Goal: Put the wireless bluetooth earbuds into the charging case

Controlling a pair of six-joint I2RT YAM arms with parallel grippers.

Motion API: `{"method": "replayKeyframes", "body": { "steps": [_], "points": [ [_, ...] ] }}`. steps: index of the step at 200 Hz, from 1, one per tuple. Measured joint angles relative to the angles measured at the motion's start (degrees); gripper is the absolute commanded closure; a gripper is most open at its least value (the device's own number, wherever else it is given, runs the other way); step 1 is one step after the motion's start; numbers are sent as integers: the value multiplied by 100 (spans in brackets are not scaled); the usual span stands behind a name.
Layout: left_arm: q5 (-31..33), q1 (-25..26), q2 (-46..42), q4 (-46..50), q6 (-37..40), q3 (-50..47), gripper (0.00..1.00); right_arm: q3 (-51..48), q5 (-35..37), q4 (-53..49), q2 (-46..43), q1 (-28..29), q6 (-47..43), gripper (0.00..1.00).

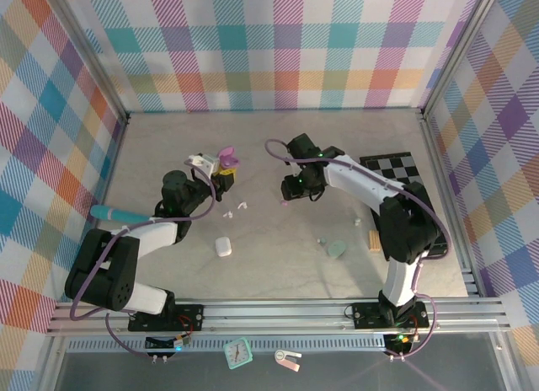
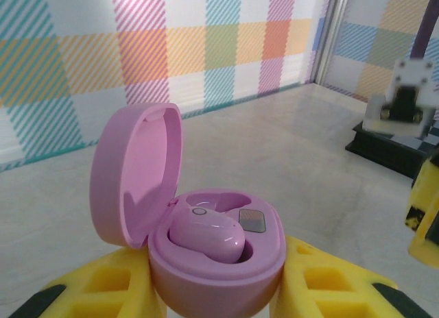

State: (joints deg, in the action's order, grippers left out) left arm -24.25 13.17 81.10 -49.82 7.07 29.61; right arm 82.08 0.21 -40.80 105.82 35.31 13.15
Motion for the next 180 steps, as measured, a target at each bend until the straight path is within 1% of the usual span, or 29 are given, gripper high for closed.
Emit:
{"method": "replayKeyframes", "body": {
  "steps": [35, 83, 104, 151, 180],
  "points": [
    [39, -59, -181, 17, 0, 7, 69, 4, -330, 52, 407, 48, 35, 62],
    [35, -61, -361, 26, 2, 22, 69, -76, -1154, 498, 752, 72, 560, 72],
    [33, -61, -372, 68, 22, 22, 69, -76, -1279, 597, 850, 72, 726, 72],
    [15, -61, -389, 236, 68, 48, 69, -76, -1272, 614, 1150, 72, 914, 69],
    [-17, -63, -459, 306, 109, 70, 68, -76, -1222, 651, 1163, 72, 999, 67]
  ]
}}
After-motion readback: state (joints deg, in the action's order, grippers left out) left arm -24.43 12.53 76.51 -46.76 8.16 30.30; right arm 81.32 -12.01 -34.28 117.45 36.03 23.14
